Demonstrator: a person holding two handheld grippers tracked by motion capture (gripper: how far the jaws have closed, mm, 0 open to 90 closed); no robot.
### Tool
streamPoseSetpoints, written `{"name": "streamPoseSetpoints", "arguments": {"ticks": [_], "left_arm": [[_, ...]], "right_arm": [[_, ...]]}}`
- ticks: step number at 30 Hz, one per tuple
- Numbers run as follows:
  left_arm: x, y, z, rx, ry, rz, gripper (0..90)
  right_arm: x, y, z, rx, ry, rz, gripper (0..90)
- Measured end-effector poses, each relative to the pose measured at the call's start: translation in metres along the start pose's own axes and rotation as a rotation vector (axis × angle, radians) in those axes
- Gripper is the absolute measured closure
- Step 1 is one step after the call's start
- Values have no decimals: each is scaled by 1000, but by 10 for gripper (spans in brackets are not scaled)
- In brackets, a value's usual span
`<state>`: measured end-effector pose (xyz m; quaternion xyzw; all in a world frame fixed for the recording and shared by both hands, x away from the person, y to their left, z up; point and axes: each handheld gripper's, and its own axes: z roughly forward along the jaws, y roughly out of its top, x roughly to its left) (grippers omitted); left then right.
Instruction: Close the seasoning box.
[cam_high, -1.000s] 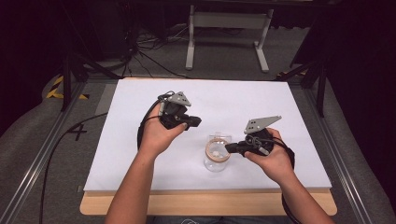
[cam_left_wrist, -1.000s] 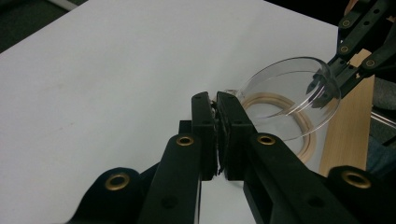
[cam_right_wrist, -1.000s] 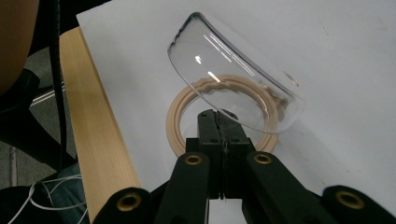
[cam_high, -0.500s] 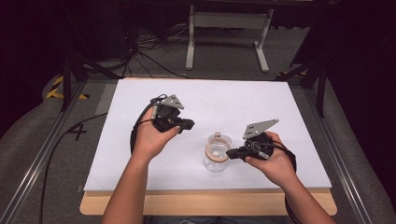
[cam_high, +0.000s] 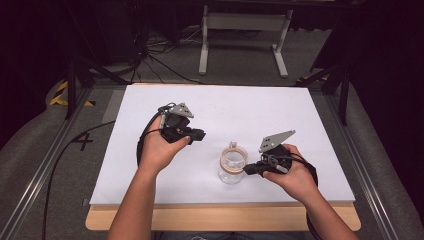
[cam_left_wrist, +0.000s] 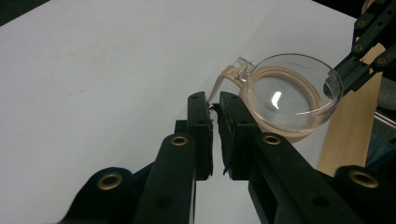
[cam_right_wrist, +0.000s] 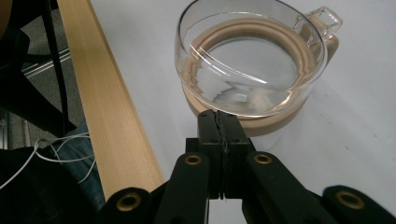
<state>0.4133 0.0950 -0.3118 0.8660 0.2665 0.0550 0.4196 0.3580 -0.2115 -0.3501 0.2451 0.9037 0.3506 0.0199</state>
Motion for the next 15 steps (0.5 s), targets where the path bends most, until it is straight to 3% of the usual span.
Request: {"name": "streamPoseSetpoints", "arguments": {"ticks": [15], "left_arm": [[0,-1,0,-2,-2,-8,819]], "right_arm": [[-2,-6,-1,8,-3,4,876]]}}
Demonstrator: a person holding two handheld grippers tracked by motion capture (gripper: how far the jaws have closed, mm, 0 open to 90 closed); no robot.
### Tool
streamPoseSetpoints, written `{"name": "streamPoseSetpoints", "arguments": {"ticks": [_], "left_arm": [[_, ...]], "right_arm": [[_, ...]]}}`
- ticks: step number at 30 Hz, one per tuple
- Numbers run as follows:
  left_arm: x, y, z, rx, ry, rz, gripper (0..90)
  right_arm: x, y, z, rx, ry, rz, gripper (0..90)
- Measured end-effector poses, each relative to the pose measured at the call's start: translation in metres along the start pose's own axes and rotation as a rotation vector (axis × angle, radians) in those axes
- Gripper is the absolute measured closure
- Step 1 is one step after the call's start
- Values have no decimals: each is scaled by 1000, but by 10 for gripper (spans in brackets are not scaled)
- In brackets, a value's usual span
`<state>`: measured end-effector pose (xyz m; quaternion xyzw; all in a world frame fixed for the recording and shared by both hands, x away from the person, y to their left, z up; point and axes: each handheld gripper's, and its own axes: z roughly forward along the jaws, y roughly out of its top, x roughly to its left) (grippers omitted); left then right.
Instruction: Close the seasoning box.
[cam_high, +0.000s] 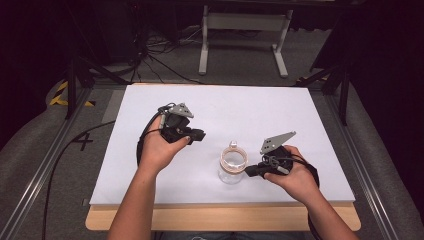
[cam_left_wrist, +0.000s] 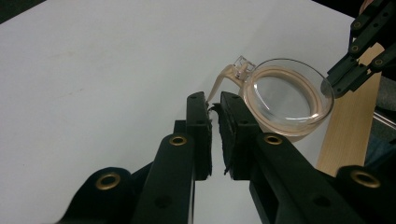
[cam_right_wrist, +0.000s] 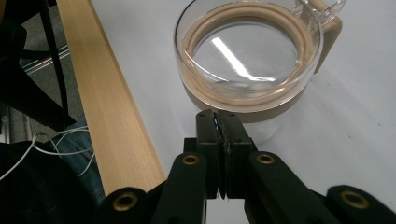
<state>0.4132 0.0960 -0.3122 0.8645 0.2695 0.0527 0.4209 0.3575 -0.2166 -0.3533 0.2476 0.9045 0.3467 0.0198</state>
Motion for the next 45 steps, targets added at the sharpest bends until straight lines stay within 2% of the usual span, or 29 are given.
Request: {"name": "streamPoseSetpoints", "arguments": {"ticks": [3,4,5,6,8,10,12,15,16,17,18,20,22,25,29,34,37,38,42,45], "left_arm": [[0,-2,-1,-2,1,-3,799],[0,-3,-2,-1,-1,-3,791],[0,-4,-3,-1,-5,-9,775],[0,-6,-5,4,-10,-9,775],[0,-9,-9,9,-10,-13,766],[1,-14,-14,1,-9,-32,757],[3,-19,-20,10,4,-41,749],[6,-27,-26,11,16,-65,735],[6,-27,-26,11,16,-65,730],[7,-31,-27,14,27,-75,725],[8,-33,-29,23,31,-83,725],[11,-39,-30,23,42,-103,704],[17,-46,-30,36,25,-120,689],[26,-57,-26,36,23,-159,667],[41,-71,-19,54,33,-185,639],[57,-87,-6,85,42,-214,623],[65,-97,1,102,63,-217,608],[68,-99,3,116,73,-203,601],[74,-108,10,127,99,-201,579],[74,-110,13,142,112,-185,561]], "right_arm": [[-1,2,-6,-25,-9,-7,835],[-1,3,-8,-37,-11,-5,799],[-3,5,-13,-70,-13,0,722],[-3,5,-13,-70,-13,0,722],[-6,7,-17,-105,-18,9,645],[-10,9,-21,-135,-22,19,605],[-15,12,-27,-155,-33,2,565],[-27,15,-36,-177,-62,-12,528],[-27,15,-36,-177,-62,-12,528],[-38,15,-41,-189,-83,-16,513],[-38,15,-41,-189,-83,-16,513],[-54,11,-47,-204,-123,-18,495],[-59,9,-48,-206,-136,-17,495],[-76,2,-52,-206,-174,-2,495],[-96,-11,-54,-203,-210,19,491],[-120,-35,-50,-174,-260,45,484],[-132,-54,-43,-152,-294,61,484],[-135,-59,-41,-146,-301,65,484],[-144,-80,-28,-151,-304,107,484],[-147,-94,-19,-165,-326,129,485]]}}
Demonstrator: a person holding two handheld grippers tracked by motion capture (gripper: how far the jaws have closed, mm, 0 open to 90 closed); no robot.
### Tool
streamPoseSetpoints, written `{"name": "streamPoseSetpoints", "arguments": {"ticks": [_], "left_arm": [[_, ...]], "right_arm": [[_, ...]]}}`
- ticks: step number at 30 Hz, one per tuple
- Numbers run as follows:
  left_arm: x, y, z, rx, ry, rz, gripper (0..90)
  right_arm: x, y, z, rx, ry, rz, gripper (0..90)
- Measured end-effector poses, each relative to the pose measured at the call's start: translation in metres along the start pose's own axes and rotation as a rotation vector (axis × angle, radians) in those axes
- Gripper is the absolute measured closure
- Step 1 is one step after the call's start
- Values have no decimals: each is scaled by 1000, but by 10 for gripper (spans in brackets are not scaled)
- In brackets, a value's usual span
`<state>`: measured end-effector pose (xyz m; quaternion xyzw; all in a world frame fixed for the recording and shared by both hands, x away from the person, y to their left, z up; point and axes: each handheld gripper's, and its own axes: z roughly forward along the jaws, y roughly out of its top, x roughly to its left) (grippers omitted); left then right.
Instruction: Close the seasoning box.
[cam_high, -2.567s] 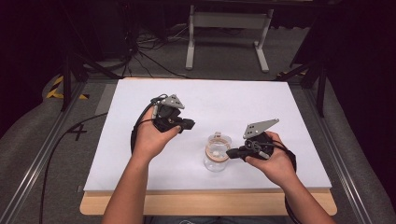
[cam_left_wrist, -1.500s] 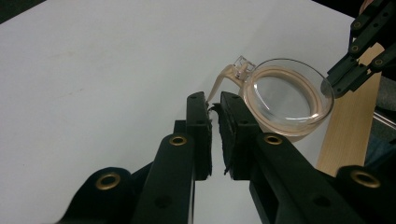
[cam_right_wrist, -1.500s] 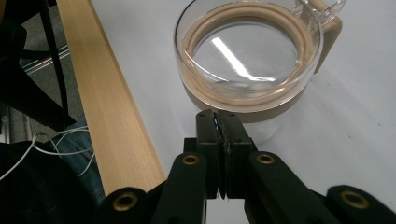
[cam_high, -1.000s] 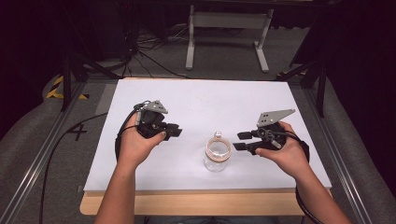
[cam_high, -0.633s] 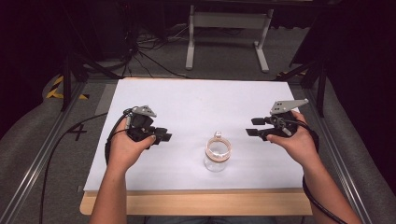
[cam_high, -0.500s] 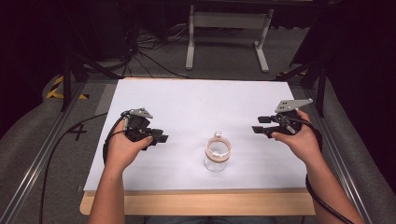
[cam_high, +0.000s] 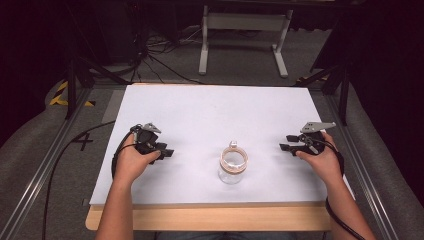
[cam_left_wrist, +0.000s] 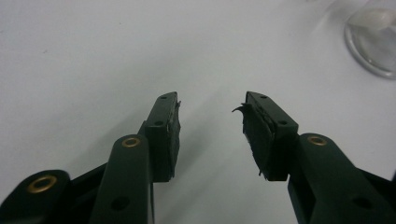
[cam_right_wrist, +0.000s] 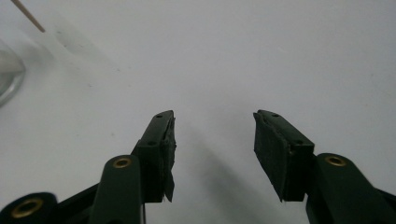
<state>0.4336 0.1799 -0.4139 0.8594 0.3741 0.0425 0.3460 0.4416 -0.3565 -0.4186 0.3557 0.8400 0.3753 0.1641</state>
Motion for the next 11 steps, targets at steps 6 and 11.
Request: {"name": "streamPoseSetpoints", "arguments": {"ticks": [6,11], "left_arm": [[-3,2,6,7,-5,31,526],[-4,4,6,7,-3,32,469]], "right_arm": [[0,-7,1,25,-1,-11,477],[1,-9,-1,18,0,-4,472]]}}
